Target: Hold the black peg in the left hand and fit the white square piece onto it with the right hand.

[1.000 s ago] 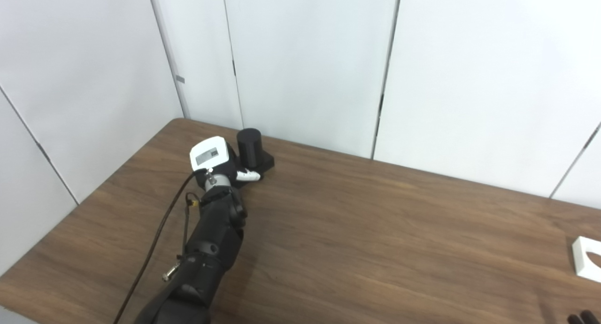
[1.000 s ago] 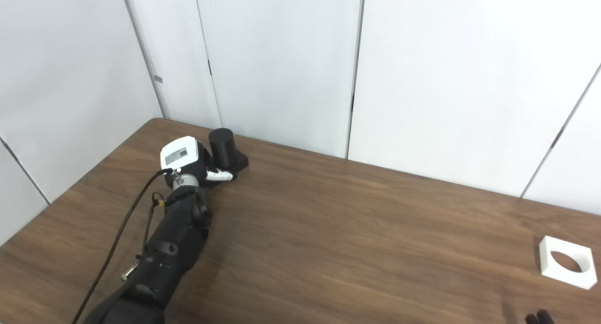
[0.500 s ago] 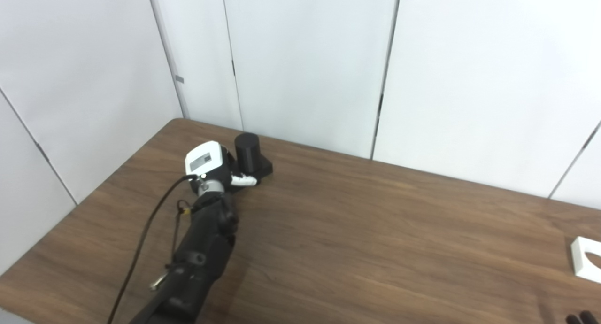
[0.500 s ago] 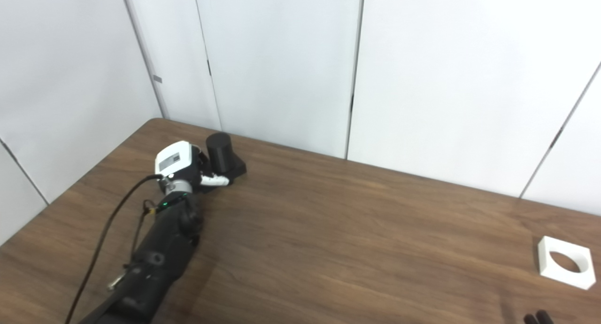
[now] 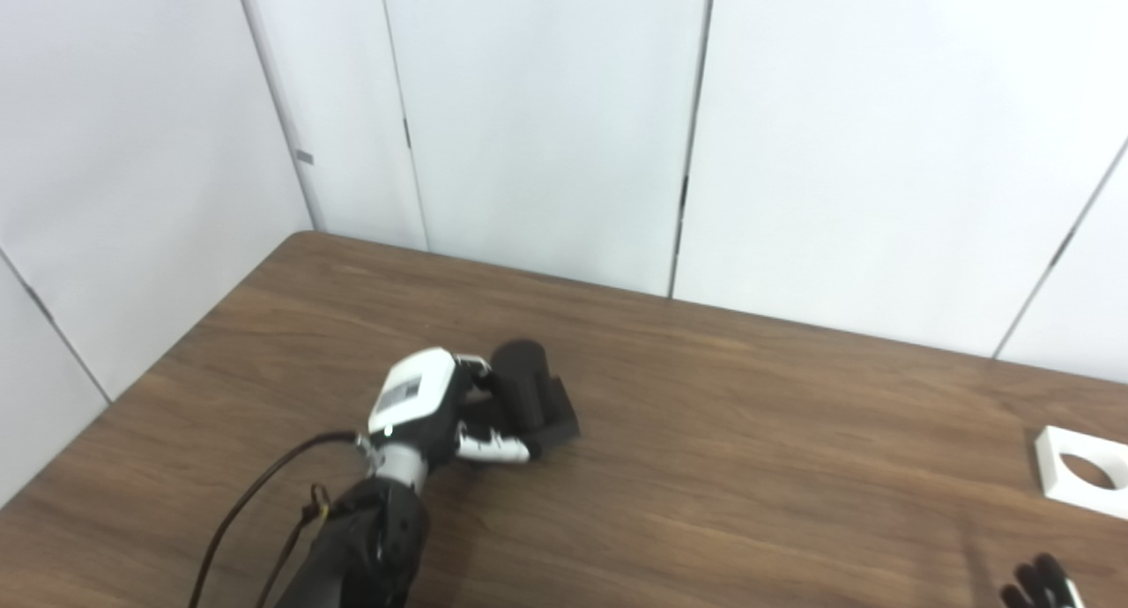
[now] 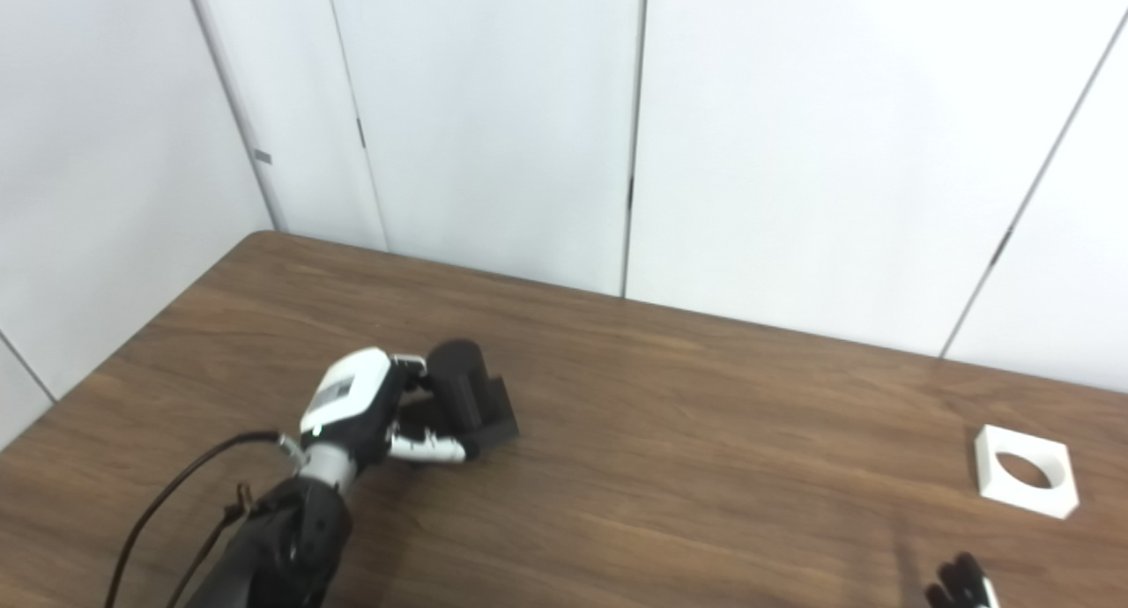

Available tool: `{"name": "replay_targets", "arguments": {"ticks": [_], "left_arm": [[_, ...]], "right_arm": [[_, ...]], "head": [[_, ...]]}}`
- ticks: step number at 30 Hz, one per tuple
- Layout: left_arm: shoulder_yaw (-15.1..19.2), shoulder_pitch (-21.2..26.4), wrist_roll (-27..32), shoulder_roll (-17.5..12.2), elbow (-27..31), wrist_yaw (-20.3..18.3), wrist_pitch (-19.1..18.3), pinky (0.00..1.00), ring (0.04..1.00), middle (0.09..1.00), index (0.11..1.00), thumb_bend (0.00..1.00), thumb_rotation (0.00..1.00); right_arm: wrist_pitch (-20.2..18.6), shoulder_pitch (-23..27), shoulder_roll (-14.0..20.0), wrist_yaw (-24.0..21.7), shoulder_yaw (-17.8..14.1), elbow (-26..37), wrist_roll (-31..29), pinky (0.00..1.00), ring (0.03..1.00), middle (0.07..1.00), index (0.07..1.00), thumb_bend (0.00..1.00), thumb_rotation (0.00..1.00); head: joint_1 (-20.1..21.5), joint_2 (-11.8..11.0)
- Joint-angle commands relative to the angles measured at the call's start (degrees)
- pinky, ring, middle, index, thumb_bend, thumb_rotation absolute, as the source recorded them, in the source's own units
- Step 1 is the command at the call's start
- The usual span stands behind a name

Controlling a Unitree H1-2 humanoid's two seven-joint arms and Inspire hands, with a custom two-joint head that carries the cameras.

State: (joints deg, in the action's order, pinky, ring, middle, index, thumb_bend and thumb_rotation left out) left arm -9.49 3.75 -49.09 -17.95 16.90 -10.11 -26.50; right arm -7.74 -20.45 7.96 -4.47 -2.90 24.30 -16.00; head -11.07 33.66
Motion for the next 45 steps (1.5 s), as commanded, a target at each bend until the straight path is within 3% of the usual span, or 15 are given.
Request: {"name": "replay_targets", "arguments": {"ticks": [1,10,19,25,33,42,44,45], "left_arm": [[-1.2,-0.9,-2.4,-0.8,4.9,-0.3,1.4,0.63,0.741,0.715,0.483,0.52,0.05],[-7.2,-9.2,-7.9,2.0,14.4,-4.9,3.0,0.64,0.752,0.736,0.484,0.52,0.05],[-9.9,-16.0,-9.3,6.0,16.5,-4.8,7.7,0.65,0.750,0.724,0.484,0.52,0.04],[-11.8,-22.0,-9.5,7.9,16.0,-4.4,9.8,0.67,0.766,0.730,0.485,0.52,0.04],[-12.4,-24.4,-10.6,8.9,14.2,-4.2,12.0,0.68,0.777,0.736,0.484,0.52,0.04],[-13.1,-24.2,-10.6,9.3,12.1,-4.7,12.2,0.69,0.782,0.736,0.484,0.52,0.05],[-13.0,-23.8,-10.2,8.9,11.2,-4.3,12.7,0.69,0.784,0.735,0.484,0.52,0.05],[-12.9,-23.7,-10.0,8.7,10.8,-4.2,12.9,0.69,0.782,0.735,0.484,0.52,0.05]], "right_arm": [[-0.8,-0.2,-1.2,0.5,0.5,2.5,0.6,1.00,1.000,0.980,1.000,0.65,1.00],[-2.8,-0.2,-1.7,1.2,1.4,4.6,1.2,1.00,1.000,0.980,1.000,0.55,1.00],[-4.8,-0.7,-1.6,1.7,2.4,7.4,1.2,1.00,1.000,0.967,1.000,0.51,1.00],[-7.4,-1.2,-1.7,2.3,2.7,9.5,1.1,1.00,0.983,0.939,0.994,0.53,1.00],[-8.4,-1.1,-1.3,2.2,2.3,10.2,0.3,0.99,0.972,0.924,0.972,0.58,1.00],[-9.5,-0.2,-0.6,2.6,1.1,12.0,0.3,0.93,0.950,0.911,0.951,0.54,1.00],[-10.9,0.8,-0.2,3.3,0.7,13.2,1.1,0.92,0.950,0.904,0.944,0.50,0.90],[-11.8,1.4,0.2,3.5,0.5,13.7,1.7,0.91,0.952,0.902,0.937,0.45,0.78]], "head": [[0.9,0.5],[4.8,2.7],[9.1,5.9],[10.5,7.5],[11.8,8.9],[15.1,10.2],[16.8,10.3],[17.3,10.4]]}}
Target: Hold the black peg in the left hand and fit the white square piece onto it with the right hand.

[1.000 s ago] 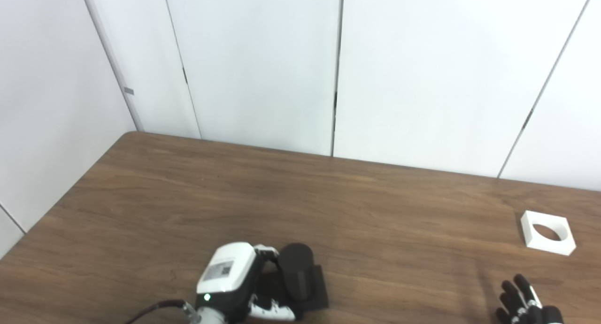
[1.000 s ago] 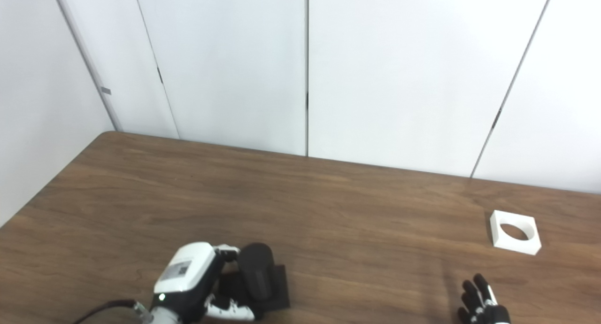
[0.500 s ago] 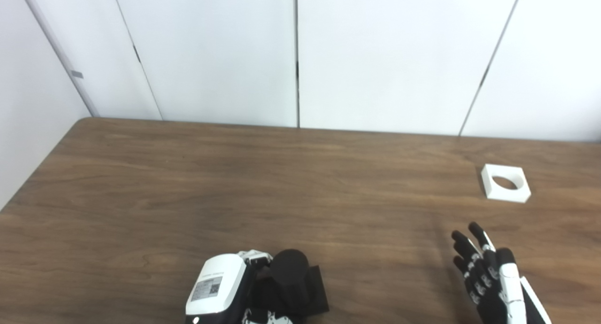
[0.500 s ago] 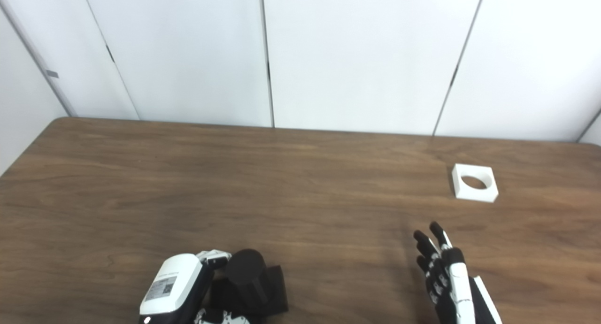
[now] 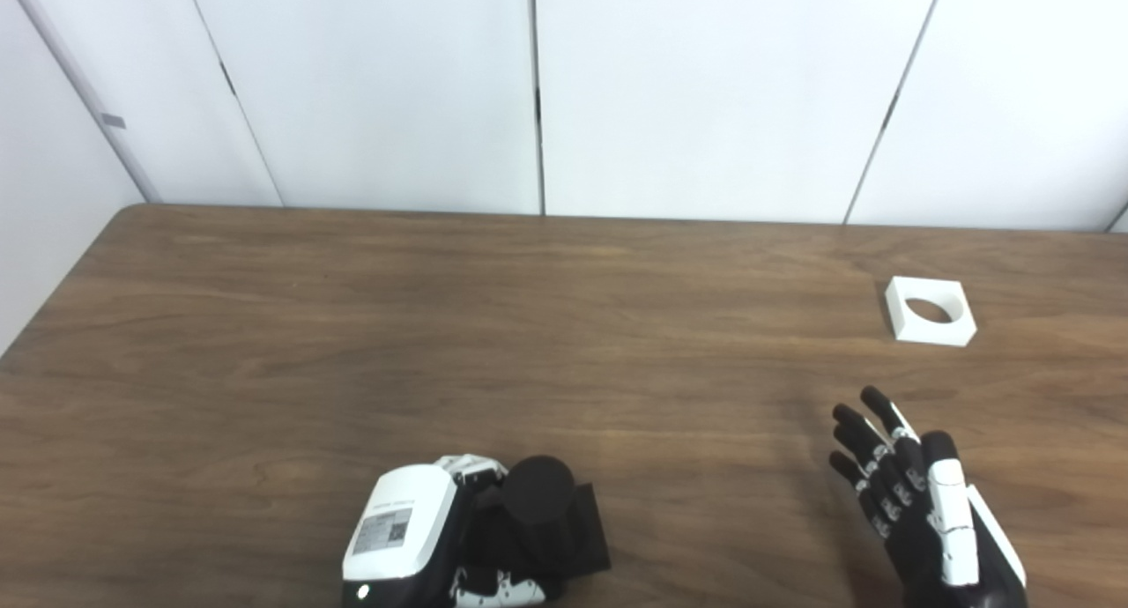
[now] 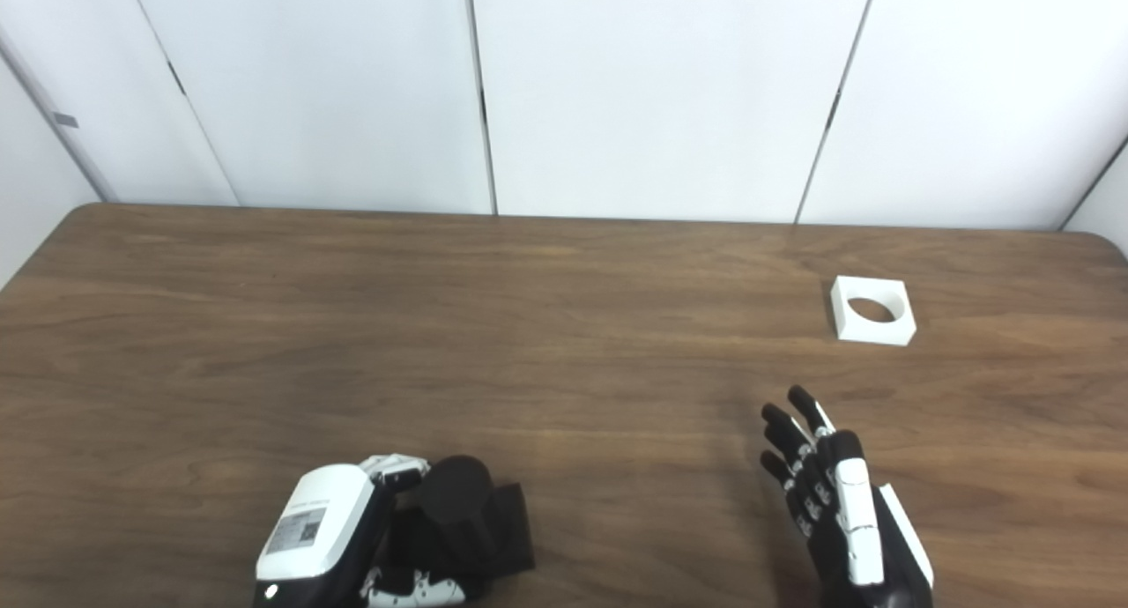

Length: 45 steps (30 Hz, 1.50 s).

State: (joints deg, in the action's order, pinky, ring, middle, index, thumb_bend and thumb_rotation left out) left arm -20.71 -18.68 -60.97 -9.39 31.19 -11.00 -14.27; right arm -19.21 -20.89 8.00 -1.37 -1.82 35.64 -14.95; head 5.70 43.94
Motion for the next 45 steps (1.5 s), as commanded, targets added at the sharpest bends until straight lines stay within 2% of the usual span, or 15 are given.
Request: {"name": "replay_targets", "arguments": {"ticks": [1,2,3,4,5,7,11,14,17,20,26,30,33,39,45], "left_arm": [[-1.6,-1.1,2.1,-0.1,-3.8,-3.1,1.0,0.69,0.781,0.735,0.484,0.52,0.05],[-1.4,-1.1,2.3,-0.2,-4.1,-2.9,1.2,0.69,0.782,0.735,0.484,0.52,0.04],[-1.3,-1.0,2.6,-0.4,-4.5,-2.6,1.5,0.69,0.782,0.735,0.484,0.52,0.04],[-1.0,-1.0,2.8,-0.6,-4.9,-2.2,1.9,0.69,0.782,0.734,0.484,0.52,0.04],[-0.9,-0.9,3.0,-0.7,-5.2,-2.0,2.1,0.69,0.782,0.733,0.484,0.52,0.04],[-0.6,-0.9,3.6,-1.1,-5.7,-1.4,2.7,0.69,0.782,0.732,0.484,0.52,0.04],[-0.1,-1.0,4.4,-1.5,-6.1,-1.2,3.5,0.69,0.789,0.737,0.484,0.52,0.04],[0.1,-1.3,4.8,-1.8,-6.0,-1.0,4.3,0.69,0.791,0.739,0.484,0.52,0.04],[0.2,-1.4,5.7,-2.3,-5.9,-0.8,4.8,0.70,0.789,0.737,0.484,0.52,0.04],[0.4,-1.4,6.0,-2.7,-5.8,-1.0,4.7,0.69,0.786,0.736,0.484,0.52,0.04],[0.9,-1.0,6.4,-3.5,-6.0,-1.2,5.0,0.69,0.781,0.733,0.485,0.52,0.05],[1.1,-1.0,6.7,-3.7,-6.3,-0.9,5.4,0.69,0.780,0.732,0.484,0.52,0.05],[1.1,-1.0,6.0,-3.7,-6.5,-0.9,5.1,0.69,0.781,0.733,0.485,0.52,0.05],[1.3,-1.2,5.0,-3.7,-6.7,-1.1,4.6,0.69,0.779,0.733,0.485,0.52,0.05],[1.7,-1.3,4.5,-3.9,-6.9,-1.1,4.3,0.68,0.767,0.727,0.485,0.52,0.05]], "right_arm": [[-1.3,2.5,0.9,0.6,-0.8,2.8,1.8,0.90,0.945,0.903,0.927,0.44,0.70],[-1.9,3.0,1.3,0.6,-0.9,3.1,2.6,0.87,0.929,0.901,0.911,0.45,0.62],[-2.9,4.1,2.5,0.8,-0.8,3.4,5.6,0.86,0.921,0.900,0.903,0.45,0.58],[-4.0,5.2,3.9,0.8,-0.7,3.7,8.4,0.81,0.889,0.876,0.875,0.48,0.44],[-4.8,6.0,4.8,0.6,-0.6,3.9,10.2,0.82,0.886,0.871,0.865,0.50,0.36],[-6.6,8.2,7.1,0.2,-0.5,3.9,14.0,0.83,0.873,0.859,0.838,0.54,0.26],[-7.4,12.3,12.3,-1.5,-0.3,2.5,20.2,0.79,0.848,0.857,0.807,0.60,0.11],[-7.7,15.7,15.8,-3.2,-0.5,1.0,26.9,0.83,0.866,0.852,0.770,0.66,0.11],[-7.6,19.1,19.8,-5.1,0.9,-1.2,36.2,0.84,0.868,0.845,0.748,0.73,0.14],[-7.5,21.8,21.6,-6.1,1.8,-3.0,41.4,0.86,0.898,0.863,0.747,0.79,0.11],[-6.2,27.7,24.2,-7.7,2.4,-7.6,47.7,0.86,0.945,0.897,0.755,0.85,0.09],[-6.2,31.7,26.3,-9.8,2.7,-11.4,50.3,0.95,0.982,0.920,0.760,0.86,0.11],[-3.8,34.7,28.1,-9.7,4.1,-16.2,52.7,0.99,0.997,0.932,0.765,0.86,0.12],[-0.3,38.5,28.7,-8.5,6.9,-25.6,56.1,1.00,1.000,0.963,0.791,0.88,0.13],[0.5,42.6,28.3,-8.3,10.0,-34.1,59.0,1.00,1.000,0.975,0.847,0.89,0.15]], "head": [[1.8,0.1],[1.8,0.1],[4.1,0.1],[5.3,0.0],[5.6,0.0],[8.7,-0.2],[10.4,-0.4],[12.0,-0.3],[13.2,-0.3],[14.5,-0.4],[15.7,-0.8],[15.2,-0.8],[15.0,-0.7],[15.0,-1.1],[15.9,-1.6]]}}
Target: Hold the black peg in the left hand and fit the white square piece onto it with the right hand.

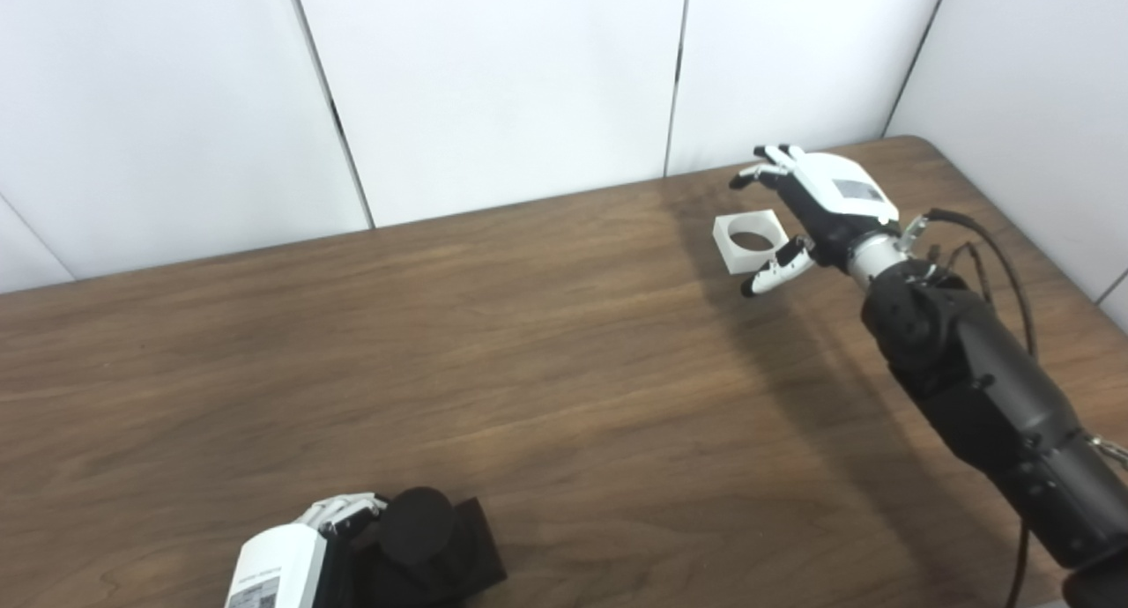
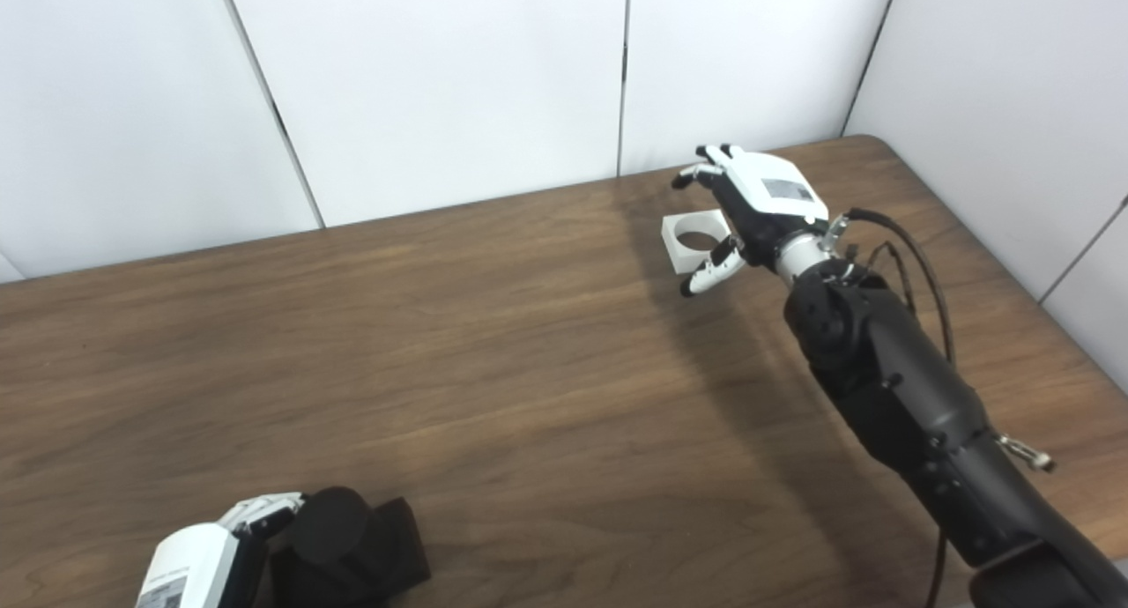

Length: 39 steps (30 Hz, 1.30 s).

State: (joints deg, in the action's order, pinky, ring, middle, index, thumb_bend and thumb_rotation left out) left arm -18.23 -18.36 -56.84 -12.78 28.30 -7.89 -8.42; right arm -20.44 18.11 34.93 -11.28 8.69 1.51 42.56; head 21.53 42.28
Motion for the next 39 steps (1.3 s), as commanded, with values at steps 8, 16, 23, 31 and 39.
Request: {"name": "replay_targets", "arguments": {"ticks": [8,16,23,31,39], "left_arm": [[0.1,-1.9,1.2,-0.7,-4.7,-3.1,-0.8,0.67,0.763,0.723,0.485,0.52,0.05],[0.2,-2.0,0.8,-0.7,-4.8,-3.4,-1.0,0.67,0.768,0.726,0.485,0.52,0.05],[0.3,-2.3,1.0,-0.5,-4.6,-3.3,-1.1,0.68,0.772,0.726,0.485,0.52,0.05],[0.4,-2.5,1.2,-0.3,-4.4,-3.2,-1.2,0.68,0.763,0.723,0.485,0.52,0.05],[0.7,-2.8,1.6,-0.2,-3.9,-3.0,-1.1,0.67,0.764,0.722,0.485,0.52,0.05]], "right_arm": [[1.6,8.9,2.3,-1.3,3.6,-9.3,3.7,1.00,1.000,0.979,0.889,0.90,0.20],[1.4,11.6,3.2,-3.5,5.2,-13.3,3.9,1.00,1.000,0.970,0.880,0.91,0.20],[2.0,13.4,3.9,-4.3,5.8,-16.4,3.7,1.00,1.000,0.943,0.831,0.90,0.18],[3.4,16.1,5.3,-5.2,8.0,-19.9,4.8,0.99,0.984,0.911,0.741,0.88,0.19],[2.5,19.0,5.9,-9.4,12.0,-22.7,7.2,0.93,0.932,0.862,0.672,0.84,0.22]], "head": [[0.0,-0.2],[-0.3,-0.3],[-0.8,-0.4],[-1.1,-0.4],[-1.1,-0.5]]}}
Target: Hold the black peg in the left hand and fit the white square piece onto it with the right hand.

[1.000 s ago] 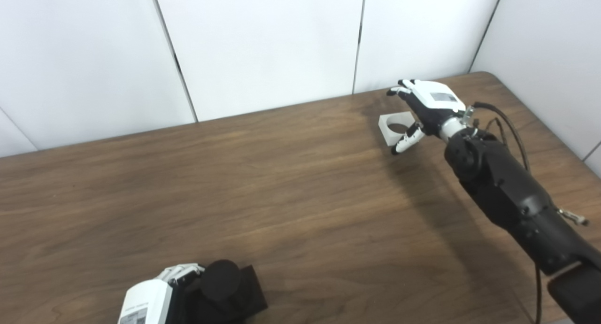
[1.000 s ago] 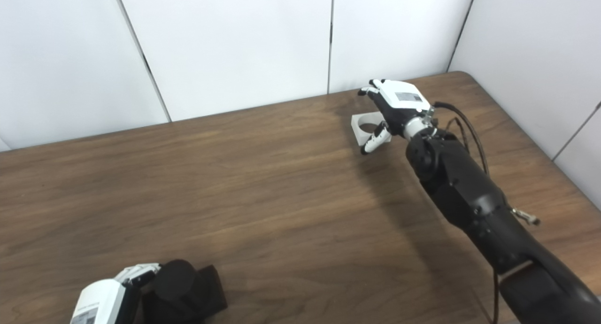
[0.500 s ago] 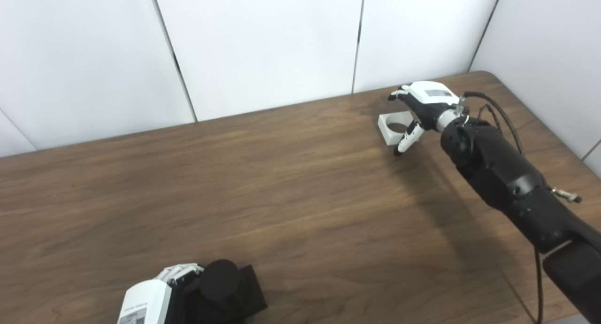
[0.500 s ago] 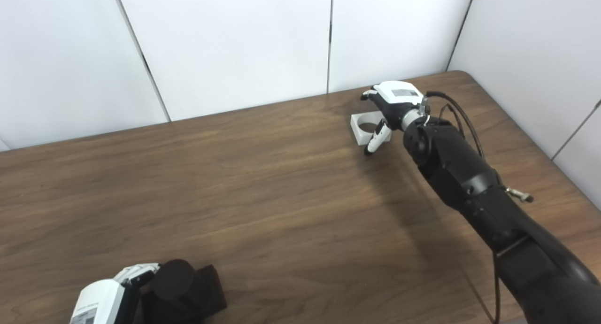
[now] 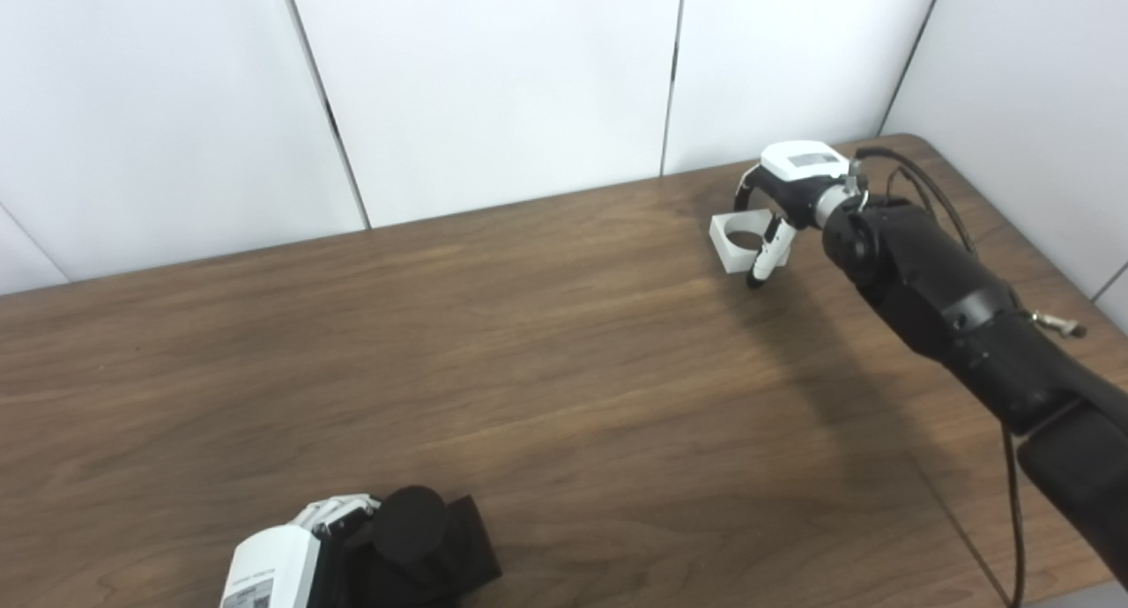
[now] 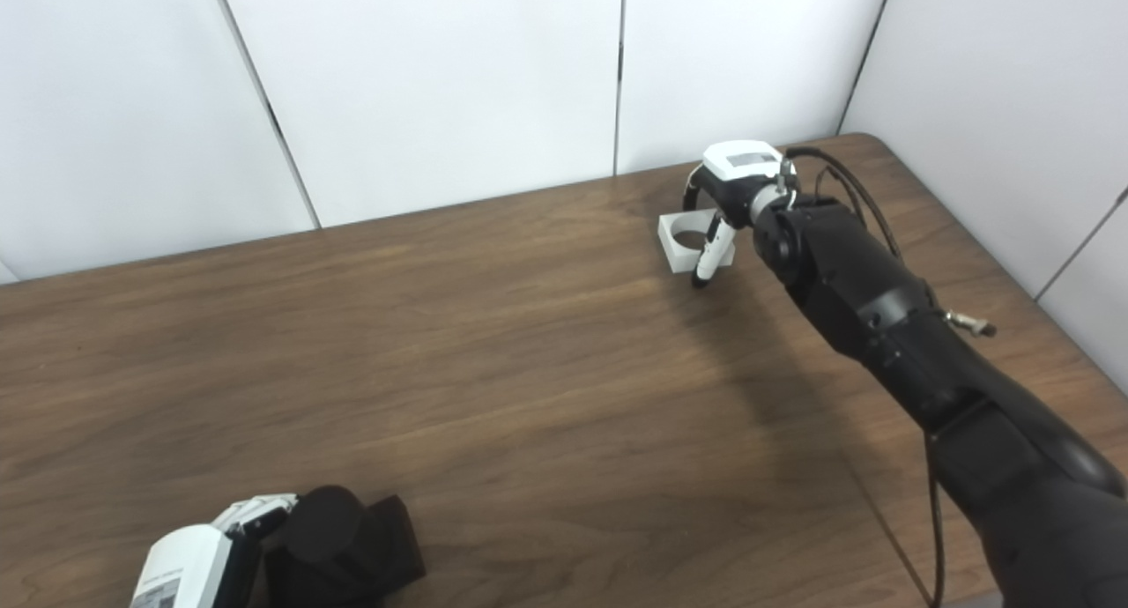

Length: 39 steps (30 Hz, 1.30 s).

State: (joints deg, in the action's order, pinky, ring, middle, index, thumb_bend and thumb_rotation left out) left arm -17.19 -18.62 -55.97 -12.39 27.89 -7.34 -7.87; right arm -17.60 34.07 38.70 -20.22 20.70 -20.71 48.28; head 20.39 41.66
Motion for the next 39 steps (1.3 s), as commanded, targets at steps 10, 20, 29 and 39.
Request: {"name": "replay_targets", "arguments": {"ticks": [10,20,29,39], "left_arm": [[-0.1,-2.9,1.4,-0.4,-2.8,-3.5,-1.6,0.68,0.762,0.724,0.485,0.52,0.05],[0.0,-2.8,1.4,0.1,-2.5,-3.6,-1.7,0.67,0.756,0.720,0.485,0.52,0.05],[-0.1,-2.6,1.4,0.4,-2.6,-3.7,-1.7,0.67,0.755,0.718,0.485,0.52,0.05],[-1.9,-2.5,-0.8,3.1,-1.6,-4.8,-2.9,0.67,0.756,0.717,0.484,0.52,0.05]], "right_arm": [[2.4,5.1,2.0,-2.0,2.1,-3.3,1.1,0.82,0.906,0.826,0.636,0.83,0.19],[2.3,4.6,0.8,-1.6,1.4,-3.7,0.6,0.73,0.820,0.731,0.488,0.53,0.13],[4.2,3.6,1.4,-2.5,2.3,-0.8,1.3,0.79,0.846,0.735,0.482,0.52,0.13],[8.1,-1.7,4.2,-9.0,-0.4,22.9,-2.3,0.81,0.867,0.743,0.483,0.52,0.13]], "head": [[0.0,0.2],[-0.4,0.1],[-0.9,0.2],[-11.1,2.1]]}}
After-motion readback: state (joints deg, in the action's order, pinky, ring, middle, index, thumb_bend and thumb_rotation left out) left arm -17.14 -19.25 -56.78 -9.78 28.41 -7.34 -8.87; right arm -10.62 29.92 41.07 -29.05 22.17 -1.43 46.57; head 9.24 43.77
